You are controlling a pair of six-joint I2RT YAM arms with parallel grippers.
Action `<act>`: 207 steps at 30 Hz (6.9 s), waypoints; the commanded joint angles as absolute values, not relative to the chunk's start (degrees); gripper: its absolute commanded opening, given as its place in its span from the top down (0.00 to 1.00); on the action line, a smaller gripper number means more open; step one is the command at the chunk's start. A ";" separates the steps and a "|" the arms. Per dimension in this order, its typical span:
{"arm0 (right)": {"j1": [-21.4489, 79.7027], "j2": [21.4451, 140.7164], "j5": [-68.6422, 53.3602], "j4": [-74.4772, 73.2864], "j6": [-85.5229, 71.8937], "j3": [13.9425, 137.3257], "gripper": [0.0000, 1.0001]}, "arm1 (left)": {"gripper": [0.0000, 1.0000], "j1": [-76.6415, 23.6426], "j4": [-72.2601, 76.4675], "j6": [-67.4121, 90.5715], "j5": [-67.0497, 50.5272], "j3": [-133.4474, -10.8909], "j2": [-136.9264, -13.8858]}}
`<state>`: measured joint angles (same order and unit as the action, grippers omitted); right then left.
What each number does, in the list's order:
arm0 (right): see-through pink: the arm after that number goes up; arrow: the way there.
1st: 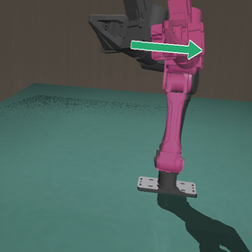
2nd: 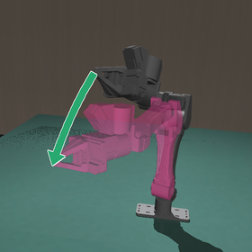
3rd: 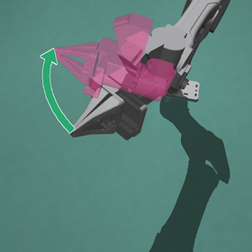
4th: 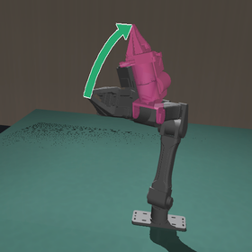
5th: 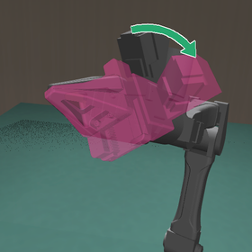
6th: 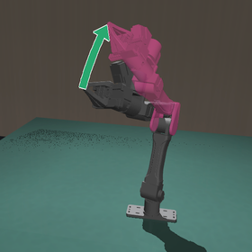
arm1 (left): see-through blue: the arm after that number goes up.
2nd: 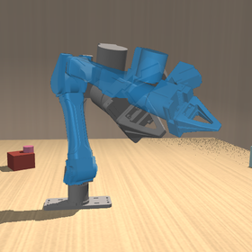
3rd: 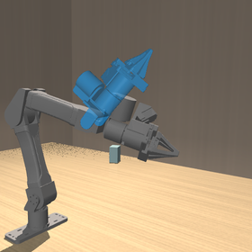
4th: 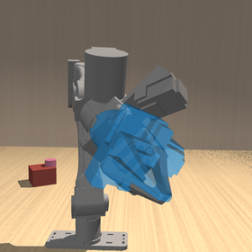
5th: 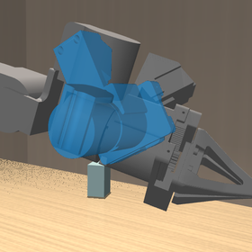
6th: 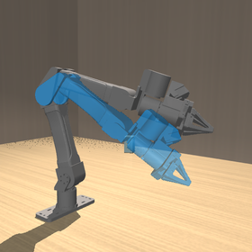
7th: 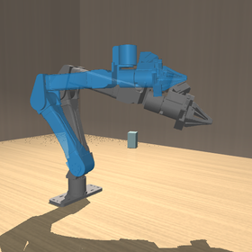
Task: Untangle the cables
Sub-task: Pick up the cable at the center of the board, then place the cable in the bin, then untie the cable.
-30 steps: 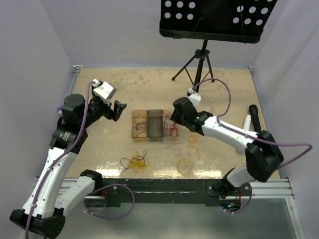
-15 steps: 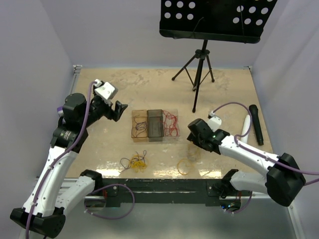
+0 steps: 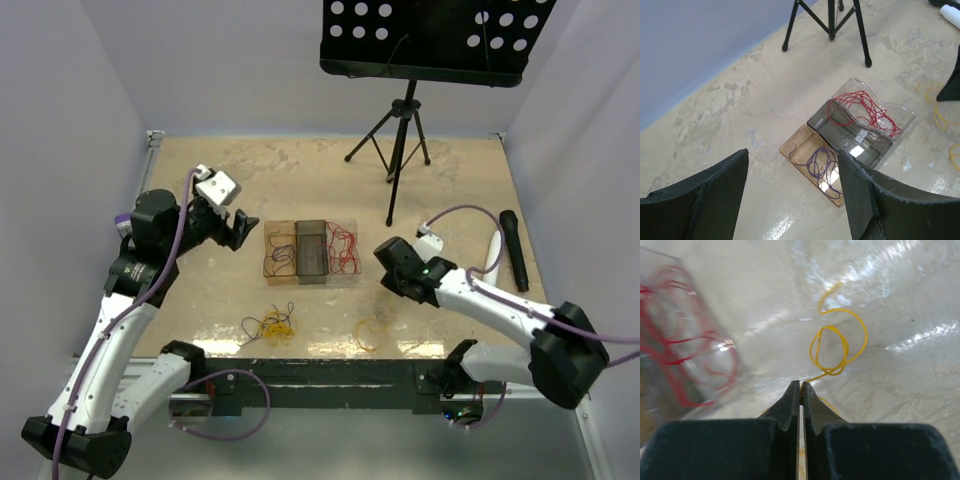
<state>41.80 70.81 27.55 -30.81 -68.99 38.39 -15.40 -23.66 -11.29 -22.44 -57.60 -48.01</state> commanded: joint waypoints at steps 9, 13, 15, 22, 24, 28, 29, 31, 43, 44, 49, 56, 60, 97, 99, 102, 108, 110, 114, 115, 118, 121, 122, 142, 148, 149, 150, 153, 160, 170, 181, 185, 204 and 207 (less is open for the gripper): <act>43.33 49.31 24.71 -34.55 -57.40 62.04 1.00 | 0.20 -15.12 -19.51 -10.28 -39.45 -53.79 -47.02; 43.33 51.40 17.59 -29.36 -53.18 67.48 1.00 | 0.17 -15.21 -15.57 -8.18 -46.13 -52.12 -45.88; 43.33 53.51 14.78 -26.82 -51.34 71.79 1.00 | 0.15 -15.21 -12.32 -5.64 -49.12 -51.16 -45.79; 43.42 62.74 8.01 -22.68 -47.64 88.40 1.00 | 0.12 -15.21 -8.44 -1.32 -49.67 -50.72 -46.94; 43.42 64.85 7.39 -21.98 -46.94 90.70 1.00 | 0.12 -15.21 -8.70 -1.49 -48.09 -49.93 -46.06; 43.42 67.67 4.76 -19.52 -46.67 90.97 1.00 | 0.11 -15.21 -11.85 -2.98 -42.99 -49.39 -44.30; 43.50 68.20 4.14 -18.73 -46.76 90.79 1.00 | 0.11 -15.12 -12.82 -3.34 -41.67 -49.31 -44.12; 43.86 68.90 3.17 -16.71 -46.67 90.18 1.00 | 0.11 -15.12 -14.76 -3.78 -39.56 -49.04 -43.68; 44.12 76.28 0.18 -10.90 -45.79 88.16 1.00 | 0.11 -15.12 -15.91 -3.16 -32.78 -47.81 -42.36; 44.12 76.64 0.26 -10.99 -45.62 87.98 1.00 | 0.11 -15.12 -16.08 -3.34 -32.52 -47.99 -42.28; 44.12 77.43 1.49 -10.20 -45.53 86.31 1.00 | 0.11 -15.12 -17.14 -4.48 -31.73 -48.43 -41.66; 44.12 78.31 2.90 -9.93 -45.44 84.29 1.00 | 0.11 -15.12 -17.40 -5.19 -30.15 -48.34 -41.31; 44.12 78.84 3.25 -9.49 -45.26 82.53 1.00 | 0.11 -15.12 -17.40 -5.19 -29.88 -48.43 -41.31; 51.85 95.17 15.91 -13.18 -45.00 69.52 1.00 | 0.11 -15.03 -16.26 -4.39 -23.56 -50.10 -42.54; 52.47 97.11 16.08 -13.10 -45.09 69.61 1.00 | 0.11 -15.03 -16.43 -4.74 -23.47 -50.19 -42.80; 52.56 99.31 16.17 -12.57 -45.44 69.35 1.00 | 0.11 -15.03 -17.14 -5.71 -23.64 -50.19 -42.98; 52.56 104.14 16.61 -14.15 -46.14 70.84 1.00 | 0.10 -15.03 -19.07 -8.70 -24.08 -50.19 -43.94; 52.56 104.50 18.01 -15.90 -46.67 72.06 1.00 | 0.10 -15.03 -19.77 -9.31 -24.08 -50.36 -44.38; 52.56 103.10 20.65 -19.50 -47.02 74.88 0.78 | 0.09 -15.03 -19.95 -10.37 -24.70 -49.83 -43.77; 52.56 102.49 21.09 -20.47 -47.02 75.84 0.68 | 0.09 -15.03 -19.95 -10.55 -24.78 -49.75 -43.68; 52.56 99.51 21.80 -21.88 -46.15 77.08 0.47 | 0.09 -15.03 -20.39 -12.73 -24.79 -49.66 -43.24; 52.65 95.29 21.10 -22.50 -45.27 77.78 0.43 | 0.08 -15.03 -22.05 -17.64 -26.10 -48.52 -42.89; 52.56 94.23 21.01 -22.85 -45.09 78.13 0.41 | 0.08 -15.03 -23.28 -19.49 -26.80 -48.17 -42.98; 77.78 88.14 19.77 -4.93 -46.49 53.44 0.47 | 0.12 -6.77 -28.91 -27.94 -37.43 -43.16 -47.81; 78.05 93.77 23.55 -2.90 -44.92 57.56 0.53 | 0.13 -6.59 -30.23 -30.76 -39.64 -41.49 -48.08; 78.05 95.00 23.55 -2.73 -44.48 58.61 0.55 | 0.13 -6.59 -30.23 -30.85 -39.73 -41.14 -47.82; 77.96 95.97 23.29 -2.55 -44.21 59.15 0.57 | 0.13 -6.59 -30.06 -30.85 -39.64 -40.96 -47.64; 77.96 99.04 22.50 -2.20 -43.77 60.47 0.63 | 0.14 -6.59 -30.15 -30.85 -39.64 -40.96 -47.46; 77.96 98.09 22.58 -2.46 -44.56 59.06 0.83 | 0.14 -6.59 -30.50 -31.03 -40.60 -40.96 -47.02; 78.92 86.93 25.75 -9.31 -41.49 63.98 1.00 | 0.13 -6.59 -30.50 -31.03 -45.87 -41.31 -45.79; 79.10 79.19 29.01 -15.47 -39.47 70.04 1.00 | 0.02 -6.59 -34.53 -31.37 -62.83 -46.23 -45.26; 79.19 79.54 27.69 -15.99 -38.50 73.29 1.00 | 0.02 -6.59 -37.70 -34.62 -68.10 -46.14 -46.49; 79.19 80.51 26.28 -16.26 -36.74 84.45 1.00 | 0.21 -6.59 -25.84 -25.75 -68.73 -39.73 -44.74; 79.19 78.40 26.54 -16.52 -36.39 87.18 1.00 | 0.26 -6.59 -24.53 -25.23 -67.94 -38.41 -44.91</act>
